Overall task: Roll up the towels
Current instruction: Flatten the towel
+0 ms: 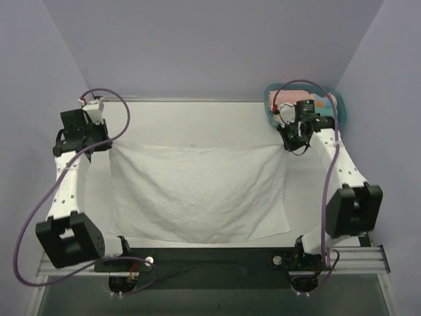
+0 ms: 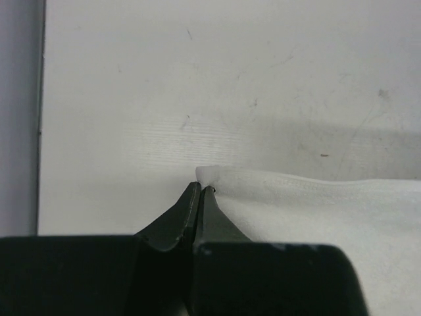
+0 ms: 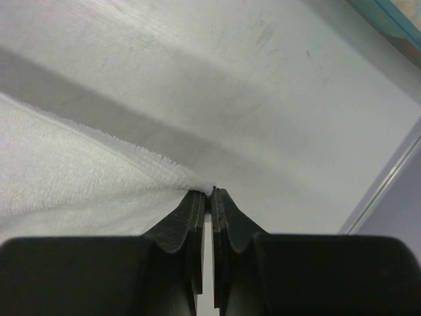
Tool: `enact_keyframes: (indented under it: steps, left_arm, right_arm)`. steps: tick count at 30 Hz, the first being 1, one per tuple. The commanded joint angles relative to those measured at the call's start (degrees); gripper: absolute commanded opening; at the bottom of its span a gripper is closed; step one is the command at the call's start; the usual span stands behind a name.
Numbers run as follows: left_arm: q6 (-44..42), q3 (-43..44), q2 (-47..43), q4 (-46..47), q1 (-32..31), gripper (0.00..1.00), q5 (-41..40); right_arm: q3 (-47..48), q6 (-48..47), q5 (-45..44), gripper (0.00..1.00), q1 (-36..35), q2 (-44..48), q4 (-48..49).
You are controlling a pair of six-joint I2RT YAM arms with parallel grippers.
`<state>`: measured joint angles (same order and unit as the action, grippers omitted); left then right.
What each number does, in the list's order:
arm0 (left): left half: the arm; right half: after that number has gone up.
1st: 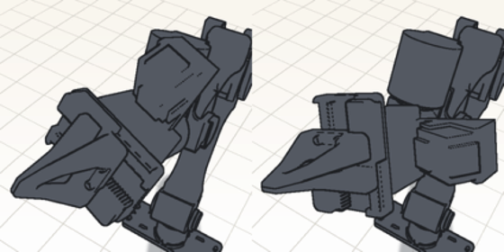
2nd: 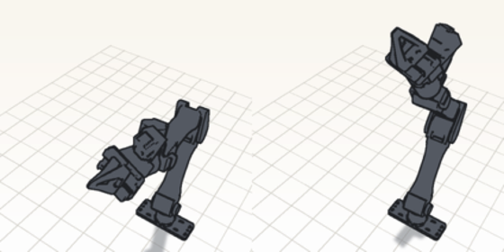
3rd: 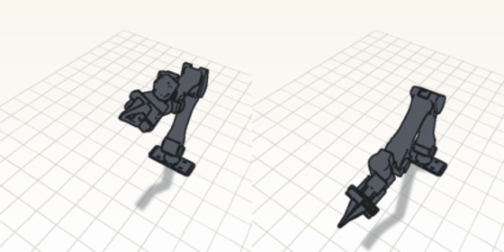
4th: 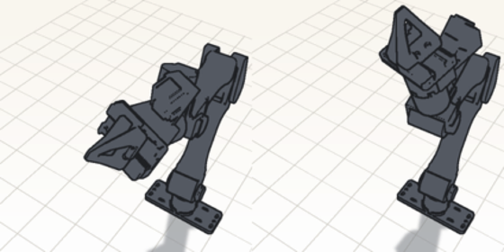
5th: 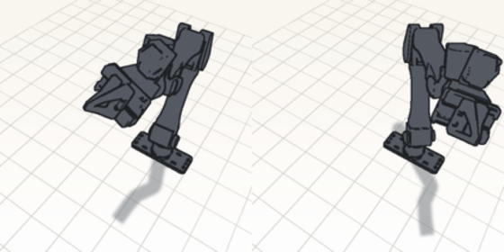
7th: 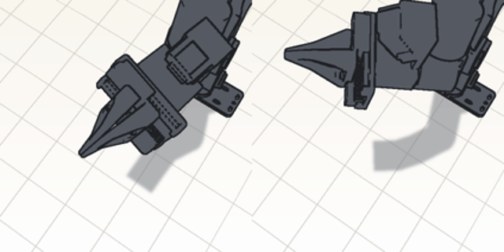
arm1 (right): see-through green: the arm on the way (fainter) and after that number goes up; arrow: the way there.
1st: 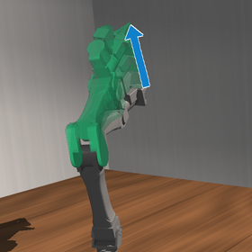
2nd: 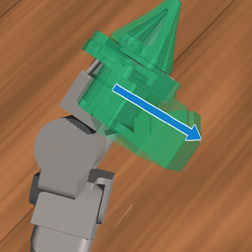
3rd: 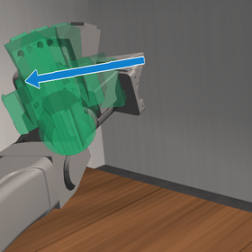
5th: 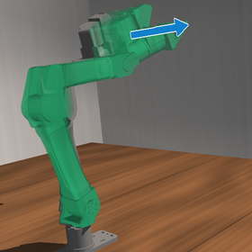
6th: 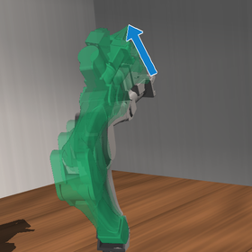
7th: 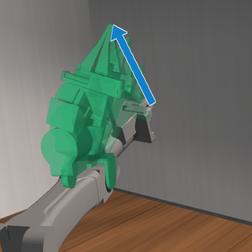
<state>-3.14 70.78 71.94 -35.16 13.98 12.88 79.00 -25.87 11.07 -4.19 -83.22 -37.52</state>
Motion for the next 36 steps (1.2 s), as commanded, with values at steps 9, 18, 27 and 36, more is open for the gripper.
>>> enact_keyframes:
  steps: [9, 18, 27, 36]
  left_arm:
    - [2.1, 11.8, 31.7, 16.0, -4.9, 0.00, -2.1]
    - [-0.7, 34.9, 52.1, 6.9, -5.5, 0.67, -2.1]
    - [-9.9, 28.6, 38.8, -3.3, -4.4, 0.70, 1.5]
    - [-23.0, 2.0, 23.2, -13.3, -6.1, 0.53, 10.1]
  right_arm:
    - [14.6, 1.4, -8.3, 0.00, -1.0, -28.5, 11.9]
    - [30.9, 3.9, -15.4, 0.62, -0.5, -42.1, 8.2]
    - [13.0, 0.6, -6.1, 0.54, -0.1, -23.0, -0.6]
    - [-2.9, 0.0, -2.9, 0.26, -0.9, -19.8, -5.5]
